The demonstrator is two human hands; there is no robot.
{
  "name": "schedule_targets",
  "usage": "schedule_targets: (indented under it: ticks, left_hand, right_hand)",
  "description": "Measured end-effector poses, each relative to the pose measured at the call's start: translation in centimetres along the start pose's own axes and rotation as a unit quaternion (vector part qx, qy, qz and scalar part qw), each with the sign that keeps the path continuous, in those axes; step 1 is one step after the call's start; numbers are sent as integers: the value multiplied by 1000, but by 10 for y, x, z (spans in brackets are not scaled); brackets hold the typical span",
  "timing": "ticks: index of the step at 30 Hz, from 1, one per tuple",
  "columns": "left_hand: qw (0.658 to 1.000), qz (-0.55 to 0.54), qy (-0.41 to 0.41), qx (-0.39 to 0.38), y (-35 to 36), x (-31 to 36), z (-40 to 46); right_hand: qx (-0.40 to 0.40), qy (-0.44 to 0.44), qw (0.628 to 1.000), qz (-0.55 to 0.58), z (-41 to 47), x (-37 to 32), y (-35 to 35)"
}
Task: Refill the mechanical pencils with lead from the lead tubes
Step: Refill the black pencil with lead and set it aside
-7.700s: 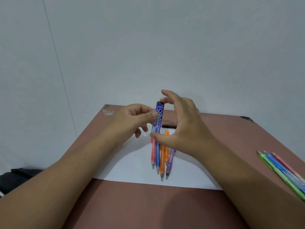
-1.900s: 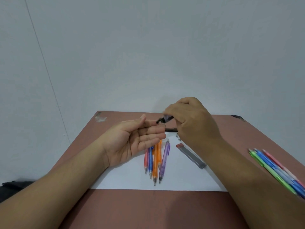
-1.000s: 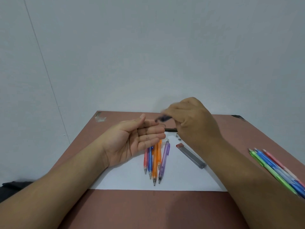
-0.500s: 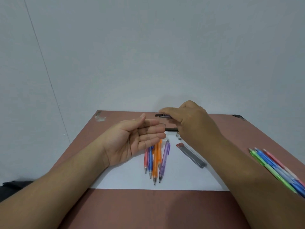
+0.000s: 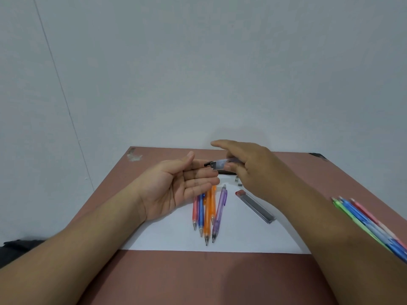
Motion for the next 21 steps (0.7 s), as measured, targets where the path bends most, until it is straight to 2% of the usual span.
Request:
schedule_targets:
  ticks: [4, 7, 8, 13, 18, 21]
  left_hand:
    - [1000, 5, -5, -3, 0, 0, 1]
    - [1000, 4, -6, 1, 0, 0, 1]
    - [1000, 2, -6, 1, 1, 0, 1]
    - [1000, 4, -7, -1, 2, 0, 0]
    - [1000, 4, -9, 0, 2, 0, 1]
    - [1000, 1, -8, 0, 2, 0, 0]
  right_hand:
    - [62, 4, 997, 37, 0, 0, -3]
    - [81, -71, 994, -13, 0, 2, -3]
    - [79, -92, 992, -36, 0, 2, -2]
    - [47, -22, 999, -16, 5, -7, -13]
    - [34, -42, 998, -31, 8, -6, -10]
    - [2, -114, 989, -95, 12, -4, -6]
Point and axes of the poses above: each hand's wrist, its own z-axis towards the middle knuckle, its own y-axis out of the palm, x = y × z, the point moved 1 cm from there along z, towards the middle knuckle, and after that the axes turned 13 degrees about x, right-handed, at the moved point
